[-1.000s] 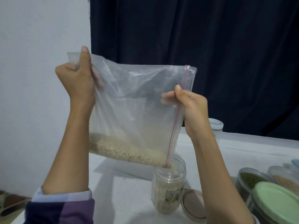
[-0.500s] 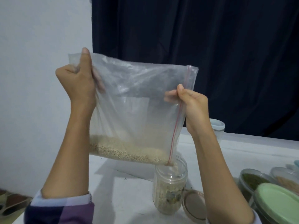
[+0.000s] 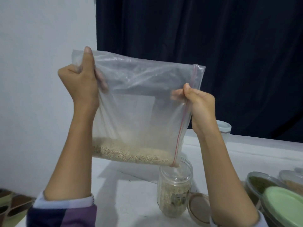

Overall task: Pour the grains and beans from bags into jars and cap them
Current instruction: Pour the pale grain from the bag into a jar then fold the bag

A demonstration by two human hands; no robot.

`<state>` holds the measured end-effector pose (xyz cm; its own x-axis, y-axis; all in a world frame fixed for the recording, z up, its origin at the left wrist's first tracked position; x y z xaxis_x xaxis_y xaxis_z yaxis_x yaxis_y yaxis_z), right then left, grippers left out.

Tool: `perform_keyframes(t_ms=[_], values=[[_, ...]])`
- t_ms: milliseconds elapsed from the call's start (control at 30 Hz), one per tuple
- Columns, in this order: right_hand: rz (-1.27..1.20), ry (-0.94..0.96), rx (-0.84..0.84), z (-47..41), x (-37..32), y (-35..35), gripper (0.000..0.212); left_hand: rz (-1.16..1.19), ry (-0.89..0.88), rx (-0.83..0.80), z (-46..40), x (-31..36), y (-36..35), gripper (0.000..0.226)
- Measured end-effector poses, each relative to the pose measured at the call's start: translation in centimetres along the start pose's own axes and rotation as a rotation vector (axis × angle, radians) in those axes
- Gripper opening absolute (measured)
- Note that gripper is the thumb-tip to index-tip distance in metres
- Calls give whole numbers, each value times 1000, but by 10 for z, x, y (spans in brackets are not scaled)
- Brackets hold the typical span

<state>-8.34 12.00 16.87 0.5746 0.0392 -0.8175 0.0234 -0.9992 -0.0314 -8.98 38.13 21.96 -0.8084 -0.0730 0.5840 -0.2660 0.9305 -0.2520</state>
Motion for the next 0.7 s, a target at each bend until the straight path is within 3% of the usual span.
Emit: perform_keyframes(t_ms=[133, 700], values=[[39, -21, -115, 0, -2, -8, 31, -15, 17, 15, 0, -3, 3, 59], [-24, 15, 4, 18, -5, -4, 30, -42, 2, 4, -8, -4, 5, 67]])
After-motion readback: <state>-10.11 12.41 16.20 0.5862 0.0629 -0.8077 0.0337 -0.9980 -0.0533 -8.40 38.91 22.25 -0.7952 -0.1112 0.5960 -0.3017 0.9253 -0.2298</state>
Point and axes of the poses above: each hand's wrist, its own z-axis away from the middle knuckle, its own y-axis out of the back of the hand, x = y × z, the point moved 5 cm from there along -z, towards the middle knuckle, and after that the axes turned 13 degrees about -x, right-handed, at the moved point
